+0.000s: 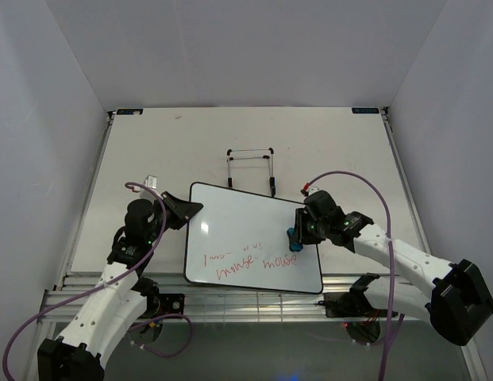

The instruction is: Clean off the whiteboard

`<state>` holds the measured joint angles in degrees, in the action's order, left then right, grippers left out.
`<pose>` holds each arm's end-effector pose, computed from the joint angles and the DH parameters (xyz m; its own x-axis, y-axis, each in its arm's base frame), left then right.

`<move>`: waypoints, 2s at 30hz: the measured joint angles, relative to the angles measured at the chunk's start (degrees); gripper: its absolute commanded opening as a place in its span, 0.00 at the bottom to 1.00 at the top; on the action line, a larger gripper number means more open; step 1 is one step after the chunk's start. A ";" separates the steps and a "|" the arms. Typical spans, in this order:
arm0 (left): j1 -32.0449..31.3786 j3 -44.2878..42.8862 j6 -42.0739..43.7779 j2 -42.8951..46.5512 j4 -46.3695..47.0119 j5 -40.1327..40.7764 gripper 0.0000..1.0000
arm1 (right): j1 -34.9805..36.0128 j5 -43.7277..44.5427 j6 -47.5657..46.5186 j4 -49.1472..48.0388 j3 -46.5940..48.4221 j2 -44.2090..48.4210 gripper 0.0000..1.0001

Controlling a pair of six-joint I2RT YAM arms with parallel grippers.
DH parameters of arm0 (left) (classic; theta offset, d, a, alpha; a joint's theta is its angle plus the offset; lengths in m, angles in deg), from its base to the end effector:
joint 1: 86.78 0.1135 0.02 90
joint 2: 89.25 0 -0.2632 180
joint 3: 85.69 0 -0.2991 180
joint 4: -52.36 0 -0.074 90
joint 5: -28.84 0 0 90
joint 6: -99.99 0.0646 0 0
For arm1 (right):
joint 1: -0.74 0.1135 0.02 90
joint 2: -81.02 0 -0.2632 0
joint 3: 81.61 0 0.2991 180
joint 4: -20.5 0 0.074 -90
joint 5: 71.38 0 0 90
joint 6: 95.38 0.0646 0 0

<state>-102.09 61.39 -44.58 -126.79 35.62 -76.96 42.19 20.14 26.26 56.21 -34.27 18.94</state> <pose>0.2232 -0.0793 0.2002 -0.6100 -0.6459 -0.4591 0.0028 0.5776 -0.8163 0.2067 0.1803 0.1631 -0.8325 -0.0356 -0.5528 -0.2494 0.9152 0.3166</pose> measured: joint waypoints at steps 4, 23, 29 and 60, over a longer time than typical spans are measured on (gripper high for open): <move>-0.02 0.00 0.00 0.15 0.04 -0.11 0.00 | -0.76 -3.19 -1.46 1.03 -1.05 1.51 0.08; -0.20 0.02 -0.35 0.76 -0.20 -0.33 0.00 | 34.80 -9.64 2.23 -12.24 35.08 -26.69 0.08; -0.17 0.35 -0.33 0.81 -0.83 -0.11 0.00 | 35.19 -4.13 2.16 -10.75 36.81 -28.26 0.08; -0.02 0.17 -0.31 0.94 -1.77 -0.24 0.00 | 17.35 6.49 1.64 -7.82 2.05 -0.83 0.08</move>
<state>-102.12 61.57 -44.89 -125.85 33.85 -77.20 59.54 26.63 27.90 48.39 -32.21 18.11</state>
